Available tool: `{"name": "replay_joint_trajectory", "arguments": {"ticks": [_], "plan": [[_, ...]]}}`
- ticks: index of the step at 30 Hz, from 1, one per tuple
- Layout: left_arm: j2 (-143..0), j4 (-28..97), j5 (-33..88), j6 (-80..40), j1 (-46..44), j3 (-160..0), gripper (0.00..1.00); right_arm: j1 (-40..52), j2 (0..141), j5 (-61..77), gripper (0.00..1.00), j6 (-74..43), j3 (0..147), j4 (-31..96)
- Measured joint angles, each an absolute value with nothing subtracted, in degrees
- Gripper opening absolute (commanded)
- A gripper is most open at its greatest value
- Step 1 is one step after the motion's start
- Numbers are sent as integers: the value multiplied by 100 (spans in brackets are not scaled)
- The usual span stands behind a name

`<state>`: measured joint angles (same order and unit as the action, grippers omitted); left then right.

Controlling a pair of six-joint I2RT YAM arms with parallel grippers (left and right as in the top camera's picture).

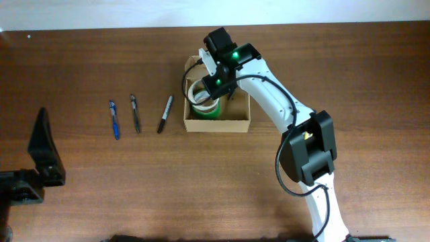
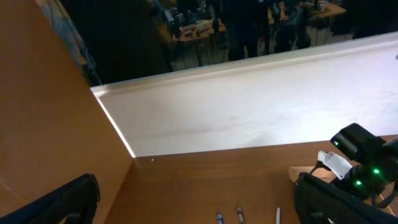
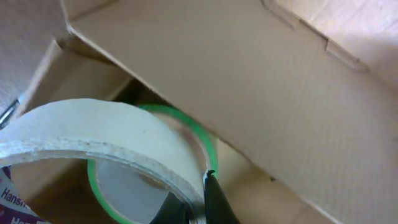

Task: Pack container
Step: 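Lower the white tape onto the green tape and release it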

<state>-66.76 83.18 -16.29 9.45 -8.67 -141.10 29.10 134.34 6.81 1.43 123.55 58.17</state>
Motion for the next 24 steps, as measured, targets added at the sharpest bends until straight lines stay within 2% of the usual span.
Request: {"name": "replay_joint_trajectory", "arguments": {"ticks": [4, 9, 13, 15, 18, 19, 21, 24], "plan": [[-6676, 8318, -1629, 943, -867, -14110, 99, 2926, 13434, 681, 5, 102, 12355, 5802], [-6676, 8318, -1629, 943, -867, -14110, 99, 2926, 13434, 694, 25, 38, 12355, 5885], [-6676, 8318, -1629, 943, -867, -14110, 99, 2926, 13434, 701, 36, 16, 12355, 5964], [-6676, 8318, -1629, 943, -867, -14110, 99, 2926, 13434, 701, 48, 30, 12355, 5983], [-6676, 8318, -1605, 943, -867, -14110, 99, 2926, 13434, 698, 79, 16, 12355, 6029], [-6676, 8318, -1603, 943, -867, -14110, 99, 2926, 13434, 701, 85, 19, 12355, 6051], [-6676, 8318, -1588, 943, -867, -14110, 99, 2926, 13434, 701, 90, 43, 12355, 6106], [-6676, 8318, -1586, 943, -867, -14110, 99, 2930, 13434, 679, 91, 3, 12379, 6289]]}}
